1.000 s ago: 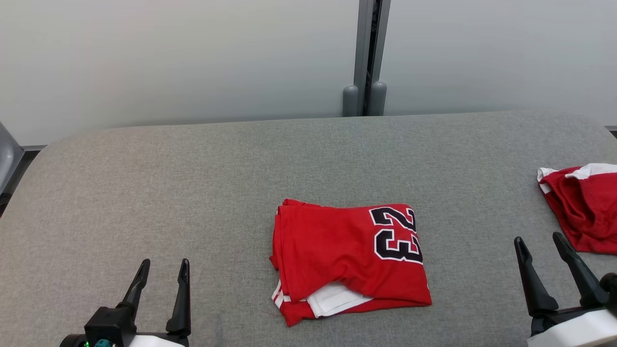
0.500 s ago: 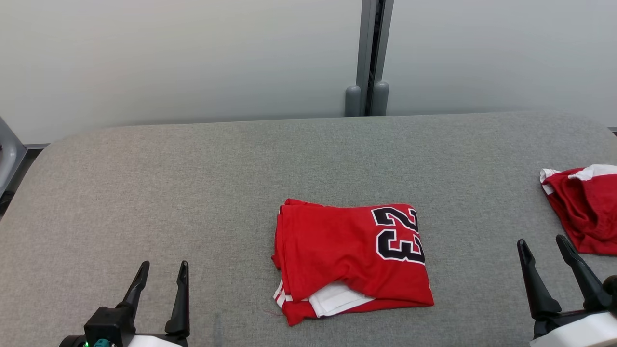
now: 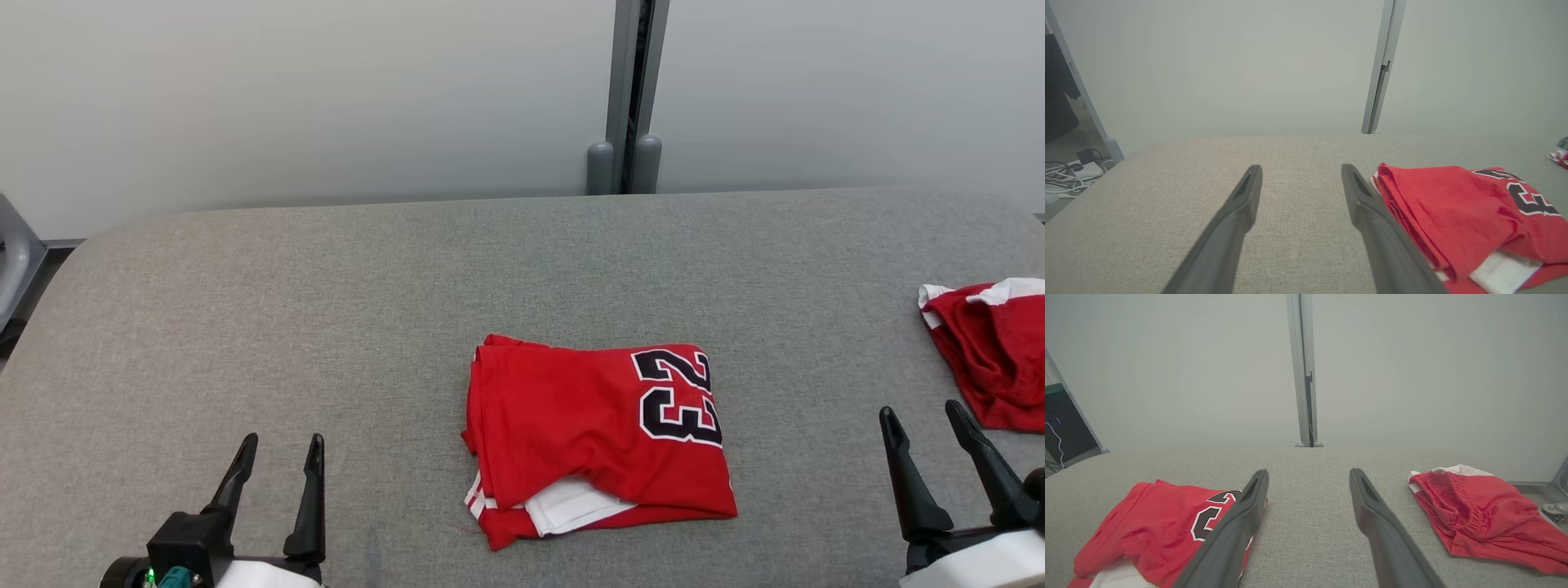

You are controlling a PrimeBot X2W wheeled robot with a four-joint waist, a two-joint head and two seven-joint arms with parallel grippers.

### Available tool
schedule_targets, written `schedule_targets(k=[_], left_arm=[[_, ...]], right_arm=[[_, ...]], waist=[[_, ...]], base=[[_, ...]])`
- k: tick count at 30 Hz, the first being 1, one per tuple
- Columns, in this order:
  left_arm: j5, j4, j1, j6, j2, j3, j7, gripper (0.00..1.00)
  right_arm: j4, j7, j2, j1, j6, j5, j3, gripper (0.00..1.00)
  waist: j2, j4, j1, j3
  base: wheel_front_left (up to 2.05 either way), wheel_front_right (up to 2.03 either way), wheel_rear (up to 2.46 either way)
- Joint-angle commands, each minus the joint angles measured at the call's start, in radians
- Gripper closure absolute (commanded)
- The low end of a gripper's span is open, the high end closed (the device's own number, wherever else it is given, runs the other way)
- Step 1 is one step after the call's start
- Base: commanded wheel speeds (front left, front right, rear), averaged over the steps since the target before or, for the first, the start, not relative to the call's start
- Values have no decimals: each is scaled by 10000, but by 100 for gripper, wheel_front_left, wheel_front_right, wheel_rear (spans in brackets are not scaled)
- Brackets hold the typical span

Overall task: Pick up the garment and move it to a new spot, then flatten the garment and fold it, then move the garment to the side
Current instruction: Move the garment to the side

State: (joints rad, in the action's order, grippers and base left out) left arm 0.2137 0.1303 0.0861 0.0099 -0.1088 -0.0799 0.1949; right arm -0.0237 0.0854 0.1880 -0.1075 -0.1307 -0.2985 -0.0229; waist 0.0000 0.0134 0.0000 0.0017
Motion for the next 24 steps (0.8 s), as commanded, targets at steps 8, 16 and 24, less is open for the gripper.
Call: schedule_targets(k=[8,16,24], left_arm=[[28,-138,-807,-83,8,-175,161,0],[-48,143,-1770,-284,125,-590,419,0],[7,481,-2325,-365,268,-795,636,0]], right_arm=[[587,-77,130,673,-2,-130,251,0],[1975,23,407,1664,-2,-545,1391,0],[3463,166,665,2576,-2,-1257,2362,0]], waist=[[0,383,0,799],[0,1030,0,1869],[0,1379,0,2531]], base=[[0,0,0],[0,0,0],[0,0,0]])
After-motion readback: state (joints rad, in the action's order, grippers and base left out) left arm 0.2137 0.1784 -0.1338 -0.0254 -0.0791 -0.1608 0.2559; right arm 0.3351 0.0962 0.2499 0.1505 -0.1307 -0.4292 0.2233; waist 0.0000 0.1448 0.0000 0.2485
